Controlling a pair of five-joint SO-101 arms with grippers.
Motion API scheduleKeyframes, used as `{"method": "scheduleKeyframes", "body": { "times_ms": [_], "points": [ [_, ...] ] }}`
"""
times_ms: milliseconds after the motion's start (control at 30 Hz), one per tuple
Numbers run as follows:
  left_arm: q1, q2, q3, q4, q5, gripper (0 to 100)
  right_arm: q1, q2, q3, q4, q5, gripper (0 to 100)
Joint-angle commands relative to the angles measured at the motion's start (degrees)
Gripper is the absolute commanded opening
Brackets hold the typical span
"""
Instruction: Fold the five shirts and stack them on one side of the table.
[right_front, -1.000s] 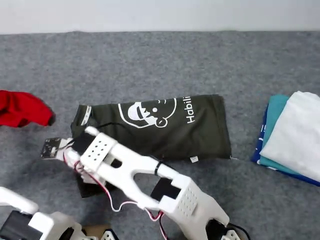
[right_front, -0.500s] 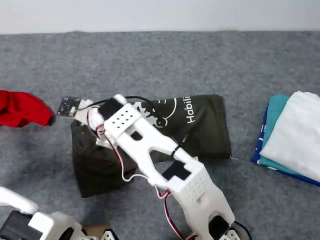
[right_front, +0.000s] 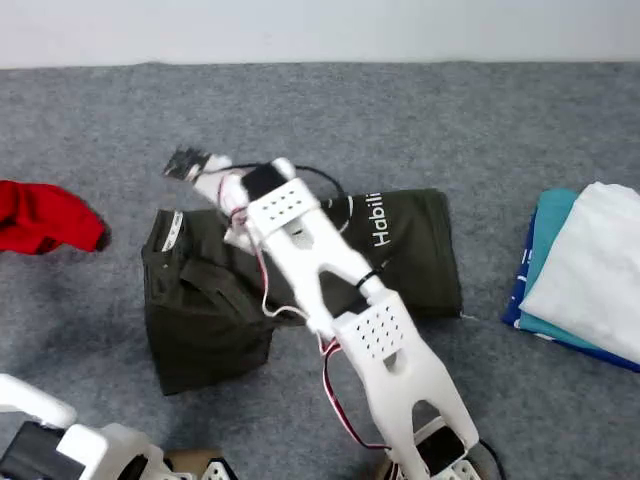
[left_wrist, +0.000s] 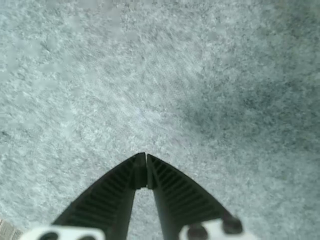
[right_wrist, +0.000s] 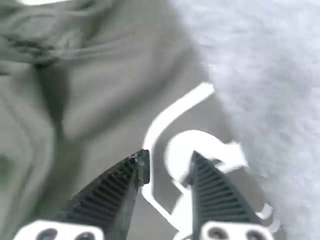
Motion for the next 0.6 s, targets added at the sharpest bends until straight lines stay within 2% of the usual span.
{"method": "scheduleKeyframes", "body": {
  "times_ms": [0, 100, 233, 567],
  "points": [
    [0.26, -2.73, -0.22, -1.23, -0.53, 1, -1.19, -1.10, -12.48, 9.54, 0.53, 3.7],
    [0.26, -2.73, -0.22, -2.02, -0.44, 1, -5.14, -1.10, -18.11, 18.51, 0.26, 1.1],
    [0.26, -2.73, -0.22, -2.29, -0.35, 1, -7.69, -3.21, -17.58, 18.15, -2.99, 0.9],
    [0.26, -2.73, -0.22, -2.29, -0.44, 1, -16.48, -9.45, 3.87, 18.07, -7.82, 0.9]
  ]
}}
